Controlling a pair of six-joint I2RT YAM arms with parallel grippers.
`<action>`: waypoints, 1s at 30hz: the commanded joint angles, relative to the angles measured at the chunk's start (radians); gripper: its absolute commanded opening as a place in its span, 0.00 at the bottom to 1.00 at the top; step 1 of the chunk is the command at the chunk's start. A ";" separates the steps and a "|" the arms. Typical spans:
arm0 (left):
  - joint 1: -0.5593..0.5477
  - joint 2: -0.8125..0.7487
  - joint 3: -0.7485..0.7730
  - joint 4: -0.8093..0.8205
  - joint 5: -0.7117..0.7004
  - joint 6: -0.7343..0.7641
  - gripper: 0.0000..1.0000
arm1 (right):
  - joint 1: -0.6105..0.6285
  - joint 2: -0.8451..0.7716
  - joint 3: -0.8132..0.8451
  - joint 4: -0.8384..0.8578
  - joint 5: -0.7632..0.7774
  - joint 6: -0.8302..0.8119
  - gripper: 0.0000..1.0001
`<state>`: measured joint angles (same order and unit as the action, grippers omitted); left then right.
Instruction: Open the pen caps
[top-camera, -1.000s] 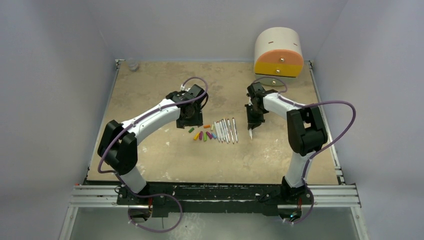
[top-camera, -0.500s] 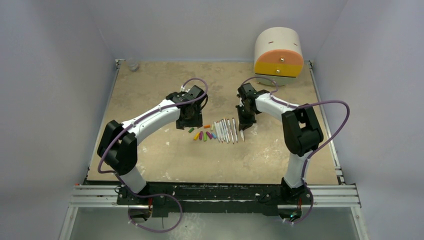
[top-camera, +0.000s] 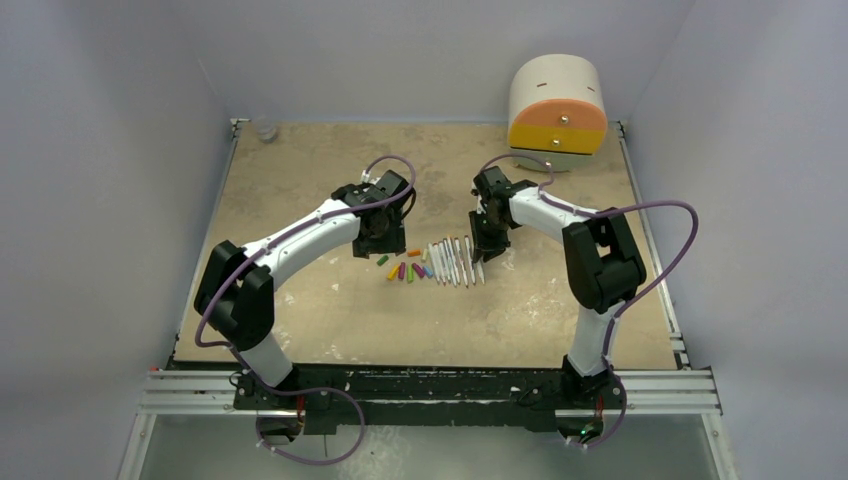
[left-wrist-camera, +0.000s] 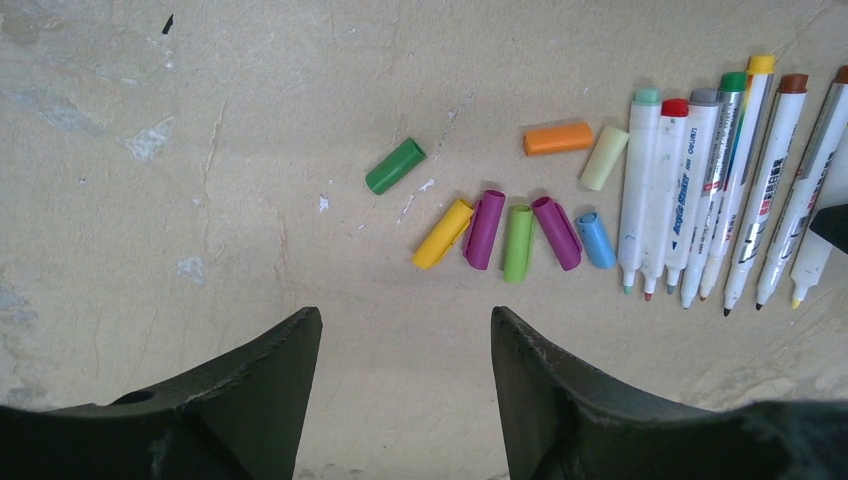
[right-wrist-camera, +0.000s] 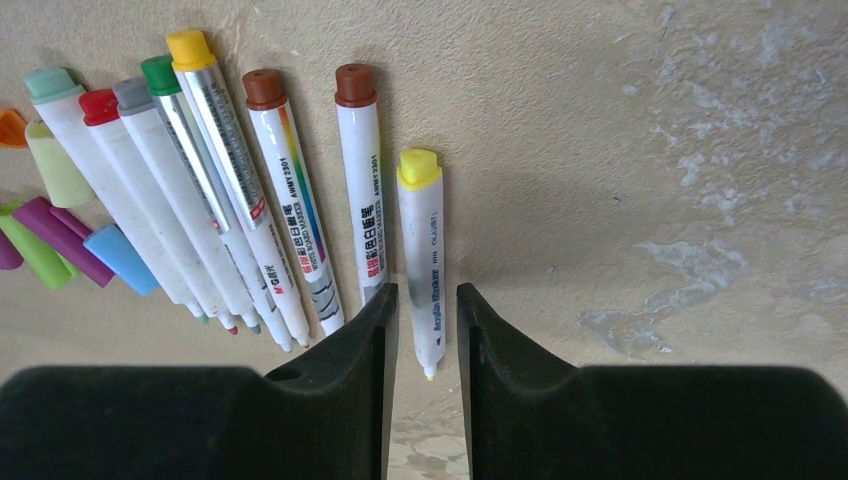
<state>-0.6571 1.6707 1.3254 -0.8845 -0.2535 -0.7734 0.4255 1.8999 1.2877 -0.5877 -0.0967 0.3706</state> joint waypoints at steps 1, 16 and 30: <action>0.000 -0.049 -0.005 0.015 -0.001 0.008 0.60 | 0.005 -0.020 0.010 -0.008 -0.003 0.002 0.30; 0.000 -0.046 -0.003 0.016 -0.006 0.002 0.60 | 0.006 -0.080 0.073 -0.088 -0.003 0.009 0.56; 0.011 -0.099 -0.007 0.058 -0.073 0.016 0.64 | -0.067 -0.222 0.118 -0.055 0.050 0.023 1.00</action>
<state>-0.6563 1.6272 1.3140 -0.8722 -0.2768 -0.7734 0.4084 1.7576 1.3933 -0.6670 -0.0856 0.3832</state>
